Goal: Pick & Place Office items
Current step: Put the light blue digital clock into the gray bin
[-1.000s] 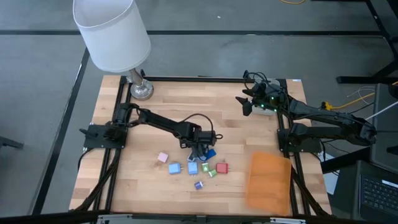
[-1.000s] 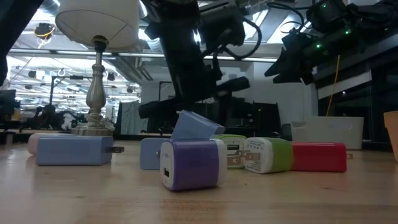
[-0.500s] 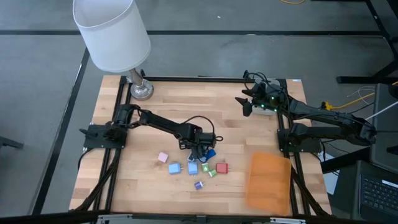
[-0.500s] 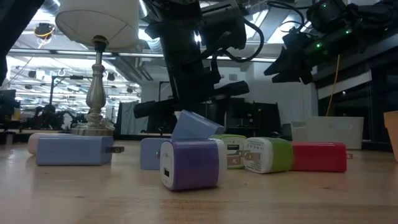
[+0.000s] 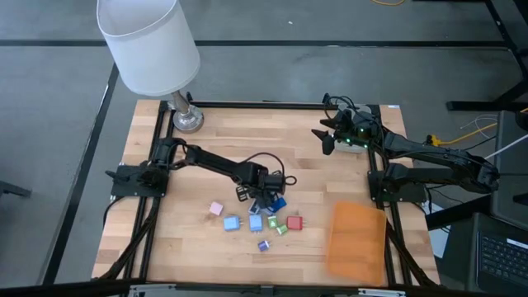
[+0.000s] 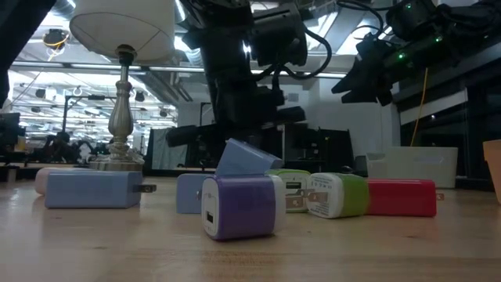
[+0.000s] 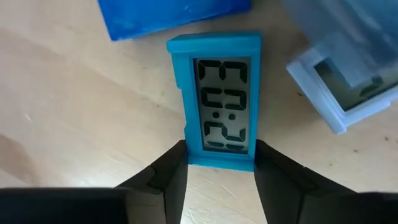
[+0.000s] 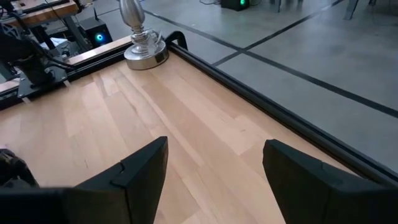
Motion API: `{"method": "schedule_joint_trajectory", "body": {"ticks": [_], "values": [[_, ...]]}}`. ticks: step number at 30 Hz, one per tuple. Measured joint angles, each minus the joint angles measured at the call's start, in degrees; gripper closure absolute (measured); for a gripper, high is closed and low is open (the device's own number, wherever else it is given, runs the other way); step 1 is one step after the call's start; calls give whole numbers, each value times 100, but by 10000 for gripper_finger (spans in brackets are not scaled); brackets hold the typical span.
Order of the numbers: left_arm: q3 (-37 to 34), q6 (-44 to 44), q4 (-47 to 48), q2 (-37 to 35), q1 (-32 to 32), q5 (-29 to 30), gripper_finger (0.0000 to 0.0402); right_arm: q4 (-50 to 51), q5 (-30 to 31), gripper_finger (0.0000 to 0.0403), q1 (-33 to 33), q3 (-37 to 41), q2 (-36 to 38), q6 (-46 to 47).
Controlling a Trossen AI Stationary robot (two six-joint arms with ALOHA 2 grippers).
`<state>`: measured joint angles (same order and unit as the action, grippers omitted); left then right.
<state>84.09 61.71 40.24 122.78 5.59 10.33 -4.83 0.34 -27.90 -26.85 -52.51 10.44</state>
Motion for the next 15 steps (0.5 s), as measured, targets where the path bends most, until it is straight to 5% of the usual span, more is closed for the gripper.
{"method": "schedule_joint_trajectory", "body": {"ticks": [11,15], "values": [[643,-1474,197,37,-297,-72,251,-253,-148,144,151,0,-2,-145],[1031,-1824,91,-122,-612,650,252,-365,-130,144,267,0,-2,129]]}}
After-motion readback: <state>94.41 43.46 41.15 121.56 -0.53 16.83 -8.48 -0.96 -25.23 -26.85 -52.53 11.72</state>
